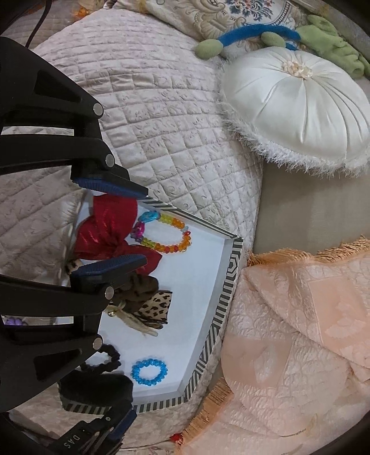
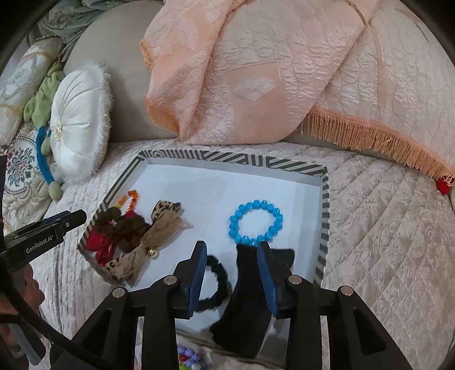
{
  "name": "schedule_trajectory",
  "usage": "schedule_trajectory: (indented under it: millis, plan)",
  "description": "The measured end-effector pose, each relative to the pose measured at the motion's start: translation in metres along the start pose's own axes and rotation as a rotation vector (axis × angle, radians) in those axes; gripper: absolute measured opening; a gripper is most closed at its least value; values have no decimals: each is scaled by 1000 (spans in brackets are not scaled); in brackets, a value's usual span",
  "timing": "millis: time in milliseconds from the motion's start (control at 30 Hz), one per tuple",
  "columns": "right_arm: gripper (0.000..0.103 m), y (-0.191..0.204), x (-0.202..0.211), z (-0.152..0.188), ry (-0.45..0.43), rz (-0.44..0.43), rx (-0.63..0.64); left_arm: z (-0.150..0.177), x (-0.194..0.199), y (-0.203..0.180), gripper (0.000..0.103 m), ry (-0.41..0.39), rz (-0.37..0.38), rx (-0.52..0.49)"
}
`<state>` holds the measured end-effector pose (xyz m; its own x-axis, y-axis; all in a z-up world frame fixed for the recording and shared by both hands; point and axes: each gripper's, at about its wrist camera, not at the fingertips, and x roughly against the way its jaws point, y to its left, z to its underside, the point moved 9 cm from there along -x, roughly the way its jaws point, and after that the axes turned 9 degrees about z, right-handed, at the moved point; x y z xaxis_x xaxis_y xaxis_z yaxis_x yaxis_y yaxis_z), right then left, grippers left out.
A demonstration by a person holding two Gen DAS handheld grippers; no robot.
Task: Organize jewelry
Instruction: 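Withdraw both open tools from the tray toward the remaining bracelets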
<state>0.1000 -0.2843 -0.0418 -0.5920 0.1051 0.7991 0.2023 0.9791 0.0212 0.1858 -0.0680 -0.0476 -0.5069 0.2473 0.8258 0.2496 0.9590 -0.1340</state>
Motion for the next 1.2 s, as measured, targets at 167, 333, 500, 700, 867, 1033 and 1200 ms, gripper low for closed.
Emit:
schedule_trajectory:
  millis: [167, 333, 500, 700, 867, 1033, 1200]
  plan:
    - [37, 5, 11, 8, -2, -4, 9, 7, 14, -2, 41, -24, -11, -13]
    - [38, 11, 28, 21, -7, -12, 21, 20, 32, -8, 48, -37, 9, -18]
    - [38, 19, 48, 37, -14, -25, 34, 39, 47, -14, 49, -30, 22, -20]
    - [39, 28, 74, 56, -34, -46, 33, 66, 70, -24, 51, -33, 34, -43]
    - [41, 33, 91, 76, -40, -50, 41, 86, 87, -35, 53, -37, 65, -52]
    - [43, 30, 104, 95, -38, -65, 15, 104, 99, -44, 54, -43, 80, -67]
    - [53, 30, 115, 112, -35, -73, 11, 122, 112, -52, 60, -59, 96, -77]
